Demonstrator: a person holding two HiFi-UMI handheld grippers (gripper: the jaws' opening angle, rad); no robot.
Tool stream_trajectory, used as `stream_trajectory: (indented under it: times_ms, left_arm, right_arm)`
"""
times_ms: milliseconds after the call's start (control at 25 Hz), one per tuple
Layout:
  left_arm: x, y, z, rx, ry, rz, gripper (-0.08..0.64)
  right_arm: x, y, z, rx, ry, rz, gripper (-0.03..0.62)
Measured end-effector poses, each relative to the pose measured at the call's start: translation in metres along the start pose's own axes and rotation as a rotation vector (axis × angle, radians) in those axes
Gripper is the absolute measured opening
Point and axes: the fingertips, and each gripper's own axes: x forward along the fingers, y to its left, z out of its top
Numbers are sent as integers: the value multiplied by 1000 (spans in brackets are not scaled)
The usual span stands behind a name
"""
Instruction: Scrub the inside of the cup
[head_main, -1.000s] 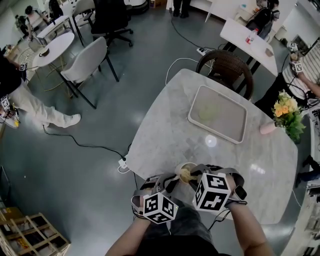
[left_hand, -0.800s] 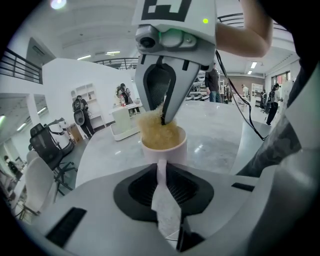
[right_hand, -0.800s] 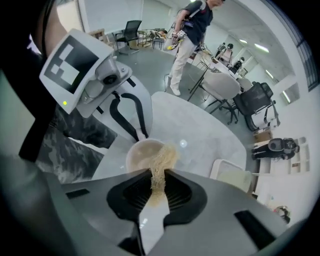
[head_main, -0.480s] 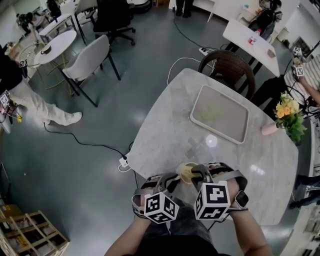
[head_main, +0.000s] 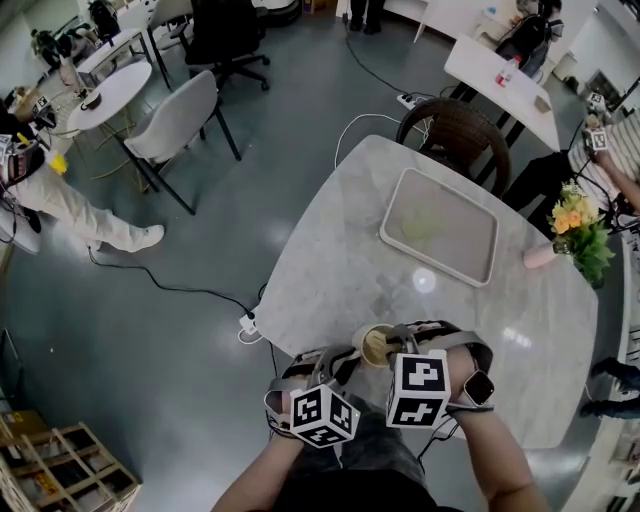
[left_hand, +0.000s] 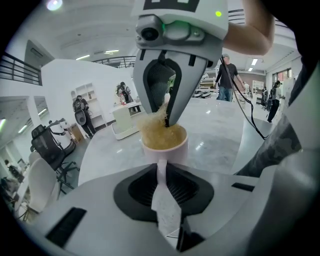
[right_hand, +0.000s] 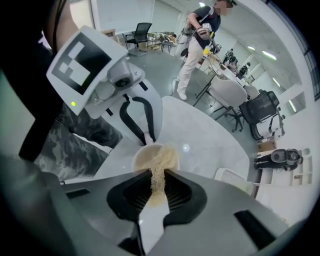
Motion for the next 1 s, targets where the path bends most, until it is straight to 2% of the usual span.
stream_trajectory:
  times_ms: [160,280,360,520,600,680,760,840,920,1000]
  left_arm:
    - [0,1,-1,-8,0,5,61]
    - [0,1,-1,-8,-4,9,61]
    - [0,1,0,-3,-3,11,61]
    - [1,-1,0,-4,1,8,61]
    - [1,-1,0,-8,0,8,61]
    - [0,0,0,-5,1,7,61]
    - [-2,1,-1,-6,0,5,61]
    - [-2,2,-1,-10,-5,4,61]
    - [-3,1,0,-10,-11,1,61]
    - [-2,0,1,-9,-16,0,61]
  right_arm:
    - [19,-9,-1,-97,35,-108,63]
    - [31,-6,-3,-85,44,-121,63]
    - [37,0,-3,-41,55,-73,63]
    - [45,12,3,49,61,107,63]
    - [44,16,9,80,34,179,63]
    - [41,17,14,111,-7,209,63]
    - [39,13,14,140,-42,176,63]
    - [39,5,9,136,-41,83,63]
    - [40,-1,3,86,-4,-23,63]
    - [41,-3,-1,26,48,-91,63]
